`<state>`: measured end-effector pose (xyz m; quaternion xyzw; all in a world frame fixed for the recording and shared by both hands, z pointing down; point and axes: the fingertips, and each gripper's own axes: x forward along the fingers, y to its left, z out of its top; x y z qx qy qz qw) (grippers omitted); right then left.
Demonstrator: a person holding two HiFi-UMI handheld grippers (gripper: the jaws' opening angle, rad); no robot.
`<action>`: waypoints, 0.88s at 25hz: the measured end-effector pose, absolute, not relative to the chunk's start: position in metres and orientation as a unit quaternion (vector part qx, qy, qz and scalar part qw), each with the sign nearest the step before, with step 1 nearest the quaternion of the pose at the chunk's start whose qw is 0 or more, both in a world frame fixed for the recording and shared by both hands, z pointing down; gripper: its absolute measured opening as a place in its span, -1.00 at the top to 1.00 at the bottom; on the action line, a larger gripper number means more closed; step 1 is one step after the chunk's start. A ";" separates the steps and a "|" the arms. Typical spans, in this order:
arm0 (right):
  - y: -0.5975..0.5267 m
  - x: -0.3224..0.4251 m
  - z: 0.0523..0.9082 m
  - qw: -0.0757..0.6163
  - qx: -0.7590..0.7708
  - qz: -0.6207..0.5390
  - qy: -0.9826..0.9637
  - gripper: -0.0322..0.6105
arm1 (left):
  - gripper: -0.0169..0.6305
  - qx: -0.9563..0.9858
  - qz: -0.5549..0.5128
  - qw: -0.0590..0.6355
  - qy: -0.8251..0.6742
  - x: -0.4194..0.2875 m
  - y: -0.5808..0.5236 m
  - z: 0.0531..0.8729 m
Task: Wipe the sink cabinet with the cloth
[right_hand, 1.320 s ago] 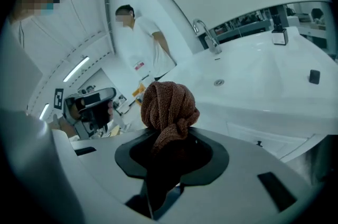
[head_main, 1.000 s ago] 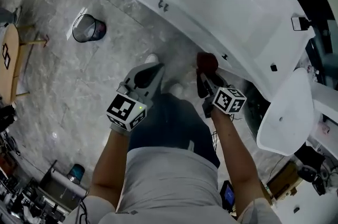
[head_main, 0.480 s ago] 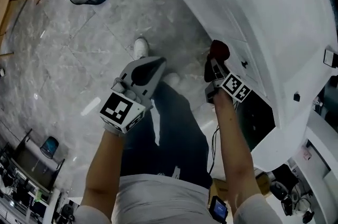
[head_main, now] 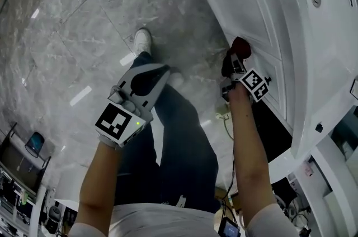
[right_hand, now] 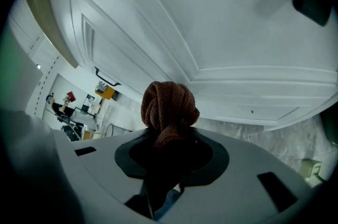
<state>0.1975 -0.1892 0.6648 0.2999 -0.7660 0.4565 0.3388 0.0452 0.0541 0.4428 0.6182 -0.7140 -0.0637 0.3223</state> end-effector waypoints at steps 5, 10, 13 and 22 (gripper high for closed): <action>-0.206 0.192 0.682 0.346 0.314 0.447 -0.763 0.54 | 0.91 0.610 -0.064 0.357 -0.705 0.050 0.053 0.465; -0.218 0.194 0.692 0.319 0.349 0.471 -0.745 0.54 | 0.91 0.604 -0.070 0.369 -0.703 0.043 0.056 0.474; -0.223 0.195 0.700 0.310 0.362 0.482 -0.735 0.54 | 0.91 0.605 -0.075 0.357 -0.707 0.031 0.058 0.478; -0.232 0.194 0.730 0.271 0.396 0.511 -0.713 0.56 | 0.91 0.608 -0.053 0.353 -0.709 -0.014 0.074 0.506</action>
